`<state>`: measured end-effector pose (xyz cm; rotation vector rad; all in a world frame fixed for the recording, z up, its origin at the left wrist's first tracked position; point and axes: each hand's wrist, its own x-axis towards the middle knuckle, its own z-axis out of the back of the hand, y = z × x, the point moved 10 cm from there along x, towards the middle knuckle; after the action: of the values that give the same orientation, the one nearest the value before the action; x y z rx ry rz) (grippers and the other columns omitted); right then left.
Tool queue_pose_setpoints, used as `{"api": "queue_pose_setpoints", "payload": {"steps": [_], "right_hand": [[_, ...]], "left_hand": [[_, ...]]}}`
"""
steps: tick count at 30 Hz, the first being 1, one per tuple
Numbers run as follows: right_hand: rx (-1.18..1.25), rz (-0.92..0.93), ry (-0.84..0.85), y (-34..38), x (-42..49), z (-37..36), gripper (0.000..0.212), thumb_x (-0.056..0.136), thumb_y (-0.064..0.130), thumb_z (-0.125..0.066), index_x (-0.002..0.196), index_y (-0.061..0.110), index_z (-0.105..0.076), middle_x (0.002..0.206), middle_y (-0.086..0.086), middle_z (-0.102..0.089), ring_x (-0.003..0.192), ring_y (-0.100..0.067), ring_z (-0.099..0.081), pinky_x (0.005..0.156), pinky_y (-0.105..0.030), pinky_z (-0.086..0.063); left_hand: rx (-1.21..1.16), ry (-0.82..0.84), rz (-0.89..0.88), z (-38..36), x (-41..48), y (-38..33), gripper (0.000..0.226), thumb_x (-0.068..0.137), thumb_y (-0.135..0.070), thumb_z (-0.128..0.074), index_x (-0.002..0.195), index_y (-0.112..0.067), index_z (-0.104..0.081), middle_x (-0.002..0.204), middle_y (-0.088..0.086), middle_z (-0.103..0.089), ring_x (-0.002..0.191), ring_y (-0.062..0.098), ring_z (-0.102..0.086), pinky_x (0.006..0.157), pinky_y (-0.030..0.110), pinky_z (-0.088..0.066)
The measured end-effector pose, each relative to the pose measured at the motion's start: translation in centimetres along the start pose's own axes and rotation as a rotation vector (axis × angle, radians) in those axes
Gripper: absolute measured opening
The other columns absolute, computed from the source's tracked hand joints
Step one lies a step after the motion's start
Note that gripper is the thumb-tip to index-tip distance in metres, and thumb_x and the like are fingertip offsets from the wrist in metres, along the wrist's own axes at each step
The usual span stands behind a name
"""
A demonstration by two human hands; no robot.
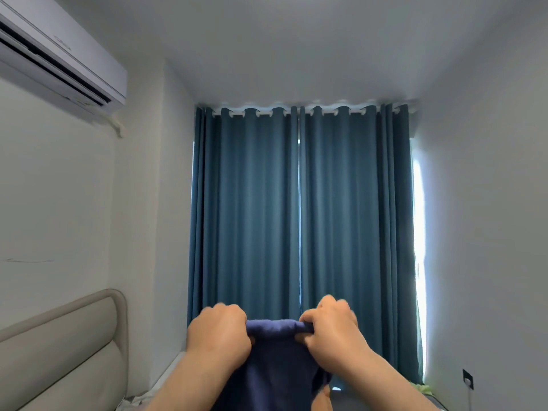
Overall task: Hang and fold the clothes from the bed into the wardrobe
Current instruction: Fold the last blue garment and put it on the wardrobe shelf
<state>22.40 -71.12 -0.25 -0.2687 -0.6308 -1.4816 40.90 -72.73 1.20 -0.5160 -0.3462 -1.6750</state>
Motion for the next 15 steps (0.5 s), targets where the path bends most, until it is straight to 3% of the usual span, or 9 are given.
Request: {"api": "queue_pose_setpoints", "payload": {"steps": [2, 3, 5, 6, 8, 11, 13, 15], "right_hand": [[0.099, 0.006, -0.032, 0.0, 0.6, 0.9, 0.013, 0.080, 0.042, -0.061, 0.081, 0.029, -0.065, 0.098, 0.019, -0.040, 0.103, -0.017, -0.044, 0.087, -0.031, -0.038], [0.290, -0.025, -0.024, -0.5, 0.9, 1.2, 0.014, 0.078, 0.037, -0.062, 0.073, 0.024, -0.062, 0.090, 0.018, -0.049, 0.092, -0.014, -0.050, 0.081, -0.030, -0.044], [0.796, -0.154, 0.016, -1.8, 1.0, 1.1, 0.015, 0.079, 0.024, -0.065, 0.077, 0.010, -0.063, 0.074, 0.001, -0.061, 0.071, -0.015, -0.056, 0.066, -0.030, -0.047], [1.040, -0.224, 0.030, -2.3, 1.0, 0.7, 0.022, 0.081, 0.021, -0.066, 0.088, 0.000, -0.064, 0.077, -0.009, -0.065, 0.070, -0.018, -0.059, 0.065, -0.032, -0.048], [1.436, -0.335, 0.091, -2.6, 0.4, -0.5, 0.037, 0.088, 0.026, -0.067, 0.102, -0.008, -0.064, 0.089, -0.021, -0.068, 0.076, -0.027, -0.064, 0.069, -0.036, -0.051], [1.760, -0.419, 0.349, -0.2, -2.1, -3.1, 0.054, 0.086, 0.046, -0.060, 0.102, -0.004, -0.073, 0.103, -0.024, -0.071, 0.086, -0.033, -0.070, 0.077, -0.041, -0.053], [1.761, -0.374, 0.412, 1.1, -3.5, -4.4, 0.042, 0.077, 0.029, -0.075, 0.103, -0.004, -0.073, 0.107, -0.027, -0.069, 0.092, -0.036, -0.070, 0.076, -0.039, -0.056], [1.670, -0.344, 0.417, 1.2, -4.1, -6.1, 0.050, 0.062, 0.003, -0.082, 0.108, -0.011, -0.068, 0.108, -0.033, -0.066, 0.098, -0.042, -0.067, 0.079, -0.041, -0.055]], "left_hand": [[0.059, -0.052, -0.052, 1.7, 0.8, -0.3, 0.027, 0.080, -0.047, -0.055, 0.095, -0.028, -0.067, 0.106, -0.005, -0.055, 0.105, 0.019, -0.052, 0.084, 0.031, -0.045], [-0.093, -0.055, -0.063, 2.1, 1.4, 0.2, 0.029, 0.074, -0.048, -0.058, 0.087, -0.025, -0.069, 0.099, -0.006, -0.057, 0.098, 0.017, -0.055, 0.082, 0.031, -0.048], [-0.773, 0.106, -0.004, 1.2, 2.4, 1.8, 0.031, 0.062, -0.041, -0.065, 0.077, -0.013, -0.068, 0.080, -0.001, -0.065, 0.075, 0.016, -0.061, 0.071, 0.031, -0.049], [-1.084, 0.233, 0.018, 0.2, 2.6, 1.7, 0.033, 0.062, -0.035, -0.069, 0.081, -0.008, -0.067, 0.077, 0.006, -0.066, 0.071, 0.018, -0.061, 0.068, 0.033, -0.048], [-1.437, 0.364, 0.056, -1.5, 3.0, 1.4, 0.039, 0.069, -0.026, -0.072, 0.095, 0.002, -0.064, 0.081, 0.015, -0.066, 0.073, 0.024, -0.060, 0.068, 0.035, -0.047], [-1.584, 0.283, 0.157, -2.9, 3.4, 1.7, 0.036, 0.082, -0.020, -0.071, 0.103, 0.009, -0.062, 0.083, 0.018, -0.067, 0.073, 0.026, -0.061, 0.067, 0.035, -0.049], [-1.557, 0.186, 0.251, -4.1, 3.5, 2.8, 0.031, 0.088, -0.020, -0.068, 0.100, 0.008, -0.064, 0.081, 0.017, -0.068, 0.072, 0.026, -0.061, 0.066, 0.035, -0.049], [-1.509, 0.124, 0.294, -4.7, 3.3, 3.8, 0.028, 0.088, -0.022, -0.068, 0.095, 0.004, -0.065, 0.077, 0.014, -0.068, 0.070, 0.025, -0.061, 0.065, 0.035, -0.048]]}}
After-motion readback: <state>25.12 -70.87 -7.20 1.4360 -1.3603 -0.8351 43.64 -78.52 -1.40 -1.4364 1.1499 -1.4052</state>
